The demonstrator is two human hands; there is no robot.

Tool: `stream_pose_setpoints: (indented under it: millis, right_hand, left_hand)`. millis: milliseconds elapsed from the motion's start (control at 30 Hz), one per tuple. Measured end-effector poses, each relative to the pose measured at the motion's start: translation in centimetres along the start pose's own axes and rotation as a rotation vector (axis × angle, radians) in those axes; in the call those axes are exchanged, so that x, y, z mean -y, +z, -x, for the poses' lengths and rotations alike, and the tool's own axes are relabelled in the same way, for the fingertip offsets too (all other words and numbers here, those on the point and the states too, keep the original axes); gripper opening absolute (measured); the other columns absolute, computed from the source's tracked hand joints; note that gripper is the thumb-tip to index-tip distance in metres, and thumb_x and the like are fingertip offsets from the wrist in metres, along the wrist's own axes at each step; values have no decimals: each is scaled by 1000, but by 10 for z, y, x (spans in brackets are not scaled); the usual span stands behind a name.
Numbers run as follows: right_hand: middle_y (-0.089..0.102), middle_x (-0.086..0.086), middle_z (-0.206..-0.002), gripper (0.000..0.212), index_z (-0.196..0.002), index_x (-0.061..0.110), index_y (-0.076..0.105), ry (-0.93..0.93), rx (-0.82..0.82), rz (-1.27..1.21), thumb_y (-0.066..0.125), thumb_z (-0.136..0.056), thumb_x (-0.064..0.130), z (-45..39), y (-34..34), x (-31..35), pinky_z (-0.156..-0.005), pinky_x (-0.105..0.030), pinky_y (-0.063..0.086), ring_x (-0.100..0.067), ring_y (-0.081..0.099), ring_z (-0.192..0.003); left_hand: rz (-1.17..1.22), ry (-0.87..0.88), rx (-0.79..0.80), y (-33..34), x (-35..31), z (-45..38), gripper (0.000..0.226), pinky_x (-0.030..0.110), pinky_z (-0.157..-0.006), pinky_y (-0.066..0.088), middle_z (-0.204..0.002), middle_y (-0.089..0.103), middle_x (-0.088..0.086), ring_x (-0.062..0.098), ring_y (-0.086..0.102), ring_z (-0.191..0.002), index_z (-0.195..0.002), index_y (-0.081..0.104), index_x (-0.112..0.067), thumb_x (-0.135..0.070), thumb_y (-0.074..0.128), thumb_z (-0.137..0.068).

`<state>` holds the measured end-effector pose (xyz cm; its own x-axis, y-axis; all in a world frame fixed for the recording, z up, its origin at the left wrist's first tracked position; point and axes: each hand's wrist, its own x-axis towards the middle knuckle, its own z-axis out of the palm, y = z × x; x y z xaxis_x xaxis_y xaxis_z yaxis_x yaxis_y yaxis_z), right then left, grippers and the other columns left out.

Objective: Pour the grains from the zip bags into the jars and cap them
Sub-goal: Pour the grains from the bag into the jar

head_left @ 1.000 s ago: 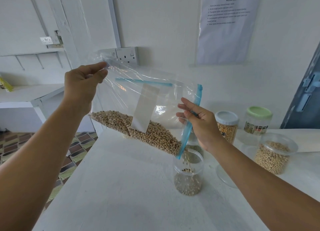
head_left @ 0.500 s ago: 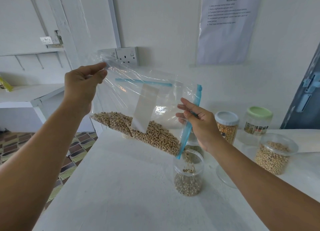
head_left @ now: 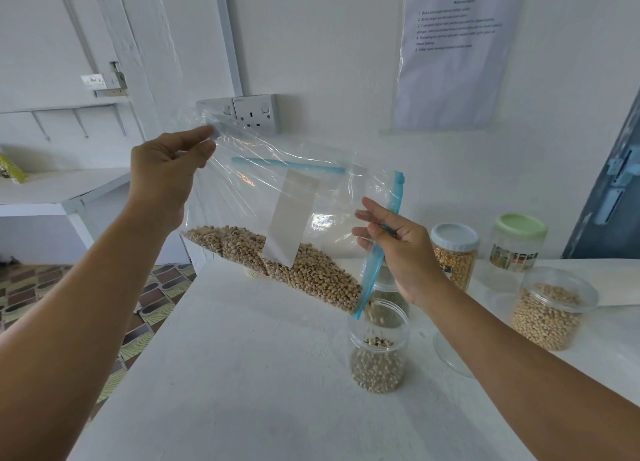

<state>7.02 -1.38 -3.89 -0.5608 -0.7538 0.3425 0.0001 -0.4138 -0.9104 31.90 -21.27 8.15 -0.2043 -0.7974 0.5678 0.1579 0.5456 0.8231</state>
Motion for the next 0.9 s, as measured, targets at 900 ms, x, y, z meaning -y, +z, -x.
stream_pose_setpoints:
  millis: [900]
  right_hand:
    - [72,-4,-127,41,-129,24,69,-12,-6,1,54,-103,-4,1,-1,1,-94,-32,59,-24,73,-107]
  left_hand:
    - [-28,12,-1,4,-7,3,25,19,-92,53,-98,75,-2,3,61,-76,-109,76,-24,-7,77,-91]
